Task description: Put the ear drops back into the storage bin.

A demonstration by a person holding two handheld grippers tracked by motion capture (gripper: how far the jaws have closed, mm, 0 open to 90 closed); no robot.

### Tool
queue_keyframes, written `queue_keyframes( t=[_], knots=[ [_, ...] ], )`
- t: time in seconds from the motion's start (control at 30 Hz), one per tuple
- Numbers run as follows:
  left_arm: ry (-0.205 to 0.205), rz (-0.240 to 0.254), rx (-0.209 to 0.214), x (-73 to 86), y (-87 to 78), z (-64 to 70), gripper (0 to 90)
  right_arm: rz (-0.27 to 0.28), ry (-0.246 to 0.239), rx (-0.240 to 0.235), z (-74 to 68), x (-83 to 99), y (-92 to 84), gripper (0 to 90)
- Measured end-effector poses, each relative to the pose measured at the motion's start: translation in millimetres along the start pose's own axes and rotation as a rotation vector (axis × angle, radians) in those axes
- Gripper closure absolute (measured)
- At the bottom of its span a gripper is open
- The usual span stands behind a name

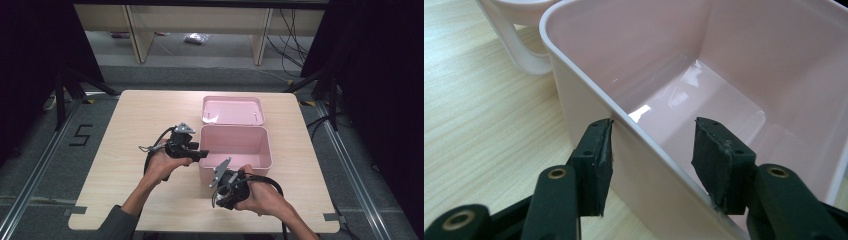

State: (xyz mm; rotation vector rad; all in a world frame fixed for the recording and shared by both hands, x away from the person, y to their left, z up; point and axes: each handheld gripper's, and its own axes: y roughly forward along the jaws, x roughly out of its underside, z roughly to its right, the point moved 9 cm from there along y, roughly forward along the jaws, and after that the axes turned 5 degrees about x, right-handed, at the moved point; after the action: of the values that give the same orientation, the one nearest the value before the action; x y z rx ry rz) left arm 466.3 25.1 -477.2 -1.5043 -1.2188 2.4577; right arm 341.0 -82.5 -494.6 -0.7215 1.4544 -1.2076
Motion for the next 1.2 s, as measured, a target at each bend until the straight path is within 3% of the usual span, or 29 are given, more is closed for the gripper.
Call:
queue_keyframes(
  t=[0.17, 0.27, 0.3, 0.33, 0.43, 0.57, 0.6, 0.67, 0.83, 0.9, 1.03, 1.07, 1.1, 1.2],
  knots=[
    [0.002, 0.0, 0.001, 0.0, 0.0, 0.0, 50.1, 0.019, -0.015, -0.009, 2.6, 1.6, -2.8, 60.5],
    [0.001, -0.001, 0.002, 0.0, -0.1, 0.1, 50.0, 0.013, 0.011, -0.011, 2.4, 3.6, -4.8, 60.5],
    [0.002, -0.001, 0.001, 0.0, -0.1, 0.1, 50.1, 0.025, -0.007, -0.005, 4.4, 3.2, -5.2, 60.5],
    [-0.001, 0.002, -0.001, -0.3, 0.1, 0.3, 50.1, 0.018, 0.01, -0.006, 4.1, 4.5, -6.6, 60.5],
    [0.0, -0.002, 0.003, 0.1, -0.4, 0.4, 50.1, 0.014, 0.0, -0.002, 7.4, 6.3, -10.7, 60.5],
    [0.003, -0.004, 0.006, 0.1, -0.5, 0.7, 50.3, -0.003, 0.035, 0.012, 10.2, 10.9, -18.5, 60.5],
    [0.003, -0.004, 0.006, 0.1, -0.5, 0.7, 50.3, 0.015, 0.008, 0.008, 12.5, 10.3, -19.2, 60.5],
    [0.005, 0.0, -0.003, -0.2, -0.4, 0.6, 50.4, 0.009, 0.01, -0.004, 13.3, 12.9, -22.8, 60.5],
    [0.007, -0.003, -0.005, -0.1, -0.7, 0.6, 50.5, 0.008, 0.044, 0.006, 16.2, 18.7, -32.5, 60.5],
    [0.008, -0.004, -0.004, 0.0, -0.8, 0.6, 50.5, 0.014, 0.016, -0.011, 16.3, 20.1, -36.8, 60.5],
    [0.011, -0.003, -0.008, 0.0, -0.9, 1.0, 50.5, 0.007, 0.049, 0.021, 21.9, 25.6, -46.7, 60.5],
    [0.01, -0.005, -0.007, 0.1, -1.0, 1.1, 50.5, 0.021, 0.024, 0.031, 26.2, 25.8, -48.1, 60.5],
    [0.01, -0.005, -0.008, 0.2, -1.1, 1.2, 50.6, 0.018, 0.049, 0.038, 27.4, 27.8, -51.2, 60.5],
    [0.009, -0.008, -0.006, 0.4, -1.1, 1.6, 50.6, 0.03, 0.05, 0.046, 33.1, 31.0, -59.5, 60.5]
  ],
)
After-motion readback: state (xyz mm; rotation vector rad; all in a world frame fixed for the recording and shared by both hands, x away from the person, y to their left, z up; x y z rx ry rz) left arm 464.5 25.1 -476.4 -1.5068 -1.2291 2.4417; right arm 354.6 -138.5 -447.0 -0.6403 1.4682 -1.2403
